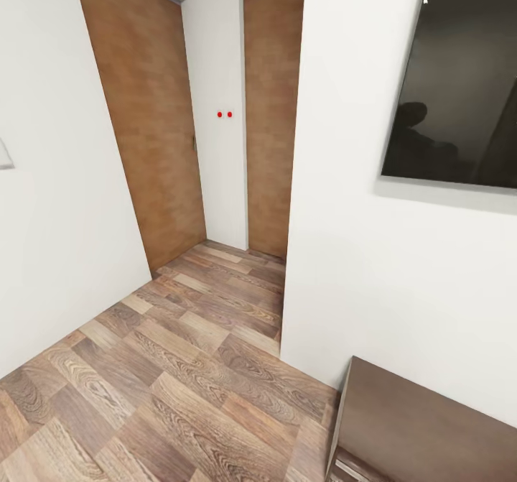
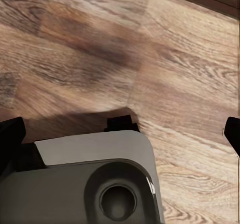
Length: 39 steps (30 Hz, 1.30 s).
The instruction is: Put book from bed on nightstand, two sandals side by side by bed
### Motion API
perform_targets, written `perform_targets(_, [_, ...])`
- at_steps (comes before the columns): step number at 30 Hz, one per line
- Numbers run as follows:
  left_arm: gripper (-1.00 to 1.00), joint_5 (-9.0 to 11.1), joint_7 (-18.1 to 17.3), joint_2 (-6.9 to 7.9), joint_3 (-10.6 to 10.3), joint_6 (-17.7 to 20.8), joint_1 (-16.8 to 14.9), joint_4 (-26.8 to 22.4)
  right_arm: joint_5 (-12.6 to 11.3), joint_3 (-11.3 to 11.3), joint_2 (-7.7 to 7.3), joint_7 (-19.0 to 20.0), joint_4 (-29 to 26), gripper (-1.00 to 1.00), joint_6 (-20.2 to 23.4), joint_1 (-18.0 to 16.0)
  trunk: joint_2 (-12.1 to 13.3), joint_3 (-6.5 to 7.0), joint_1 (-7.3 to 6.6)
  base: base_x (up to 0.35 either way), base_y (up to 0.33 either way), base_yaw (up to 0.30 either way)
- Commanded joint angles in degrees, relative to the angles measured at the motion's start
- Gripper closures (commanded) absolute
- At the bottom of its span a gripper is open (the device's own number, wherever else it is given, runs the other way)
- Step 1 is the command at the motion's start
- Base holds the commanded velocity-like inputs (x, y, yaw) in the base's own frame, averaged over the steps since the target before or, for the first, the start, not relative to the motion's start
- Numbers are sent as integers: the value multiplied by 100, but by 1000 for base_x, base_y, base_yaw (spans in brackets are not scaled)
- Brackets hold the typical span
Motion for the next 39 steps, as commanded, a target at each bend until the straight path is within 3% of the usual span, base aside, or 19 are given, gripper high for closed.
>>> perform_targets(1, [-100,1,-1,-1,6,-7,22,-26,-4,-12,-19,37,-1,-100,-21,-1,-2,-4,0,0,0,0])
perform_targets(27, [-100,-2,-1,-1,32,-5,31,77,-6,-7,-36,43,5,-100,-25,-1,-2,-4,0,0,0,0])
perform_targets(35, [-100,-24,15,-1,25,129,14,-91,-4,-12,-43,45,7,-100,-25,-1,-2,-4,0,0,0,0])
perform_targets(36, [-100,-25,16,-1,24,822,11,-679,-4,-14,-44,47,9,-100,-26,-1,-2,-4,0,0,0,0])
perform_targets(39, [-100,-26,3,-3,24,1795,7,-1399,-4,-16,-46,48,10,-100,-26,-1,-2,-4,0,0,0,0])
